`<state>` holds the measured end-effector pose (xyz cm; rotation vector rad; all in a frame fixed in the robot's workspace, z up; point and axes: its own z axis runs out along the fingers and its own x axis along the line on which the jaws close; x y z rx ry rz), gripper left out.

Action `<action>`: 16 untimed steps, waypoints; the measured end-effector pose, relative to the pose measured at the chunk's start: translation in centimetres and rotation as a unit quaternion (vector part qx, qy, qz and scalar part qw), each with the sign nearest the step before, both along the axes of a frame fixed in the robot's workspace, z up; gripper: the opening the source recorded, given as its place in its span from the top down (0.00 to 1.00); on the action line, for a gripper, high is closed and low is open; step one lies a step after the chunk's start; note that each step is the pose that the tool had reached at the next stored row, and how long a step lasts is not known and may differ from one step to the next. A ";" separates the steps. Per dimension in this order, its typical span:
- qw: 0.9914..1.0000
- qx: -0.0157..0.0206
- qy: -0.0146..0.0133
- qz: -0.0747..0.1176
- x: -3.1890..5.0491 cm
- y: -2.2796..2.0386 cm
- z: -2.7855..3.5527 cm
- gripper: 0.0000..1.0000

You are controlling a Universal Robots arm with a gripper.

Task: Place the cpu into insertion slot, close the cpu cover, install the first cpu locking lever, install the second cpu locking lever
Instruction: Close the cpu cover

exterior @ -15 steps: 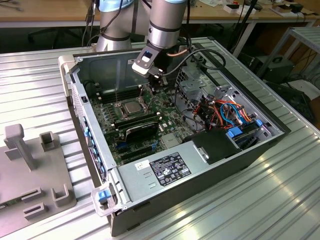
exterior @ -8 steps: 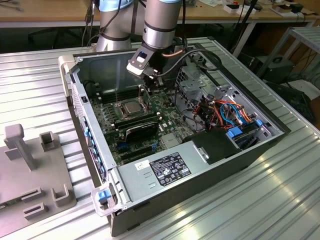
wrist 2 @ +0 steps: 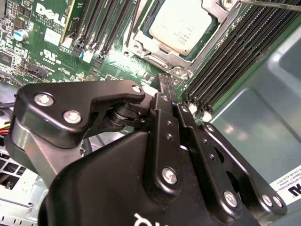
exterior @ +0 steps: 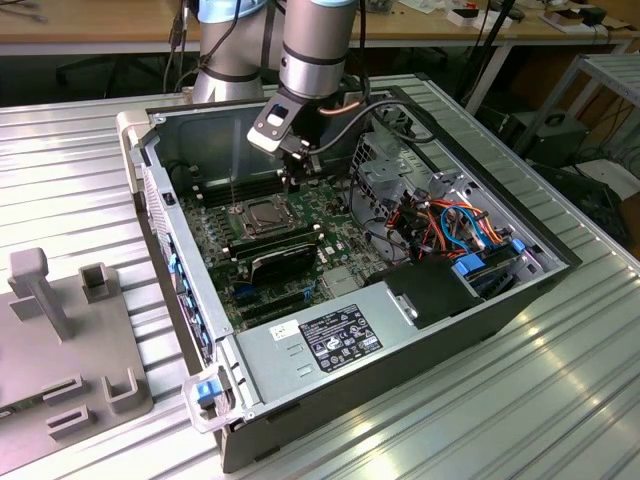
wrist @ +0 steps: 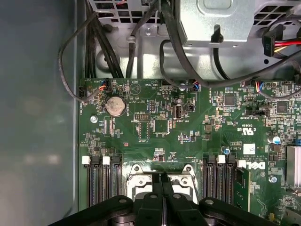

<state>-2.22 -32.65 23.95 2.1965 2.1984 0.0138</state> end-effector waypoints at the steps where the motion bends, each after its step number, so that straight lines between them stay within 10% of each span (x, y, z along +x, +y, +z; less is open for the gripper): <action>1: 1.000 0.000 0.000 0.000 -0.04 0.00 -0.01 0.89; 16: 1.000 0.000 0.000 0.000 -2.74 0.00 -0.22 0.89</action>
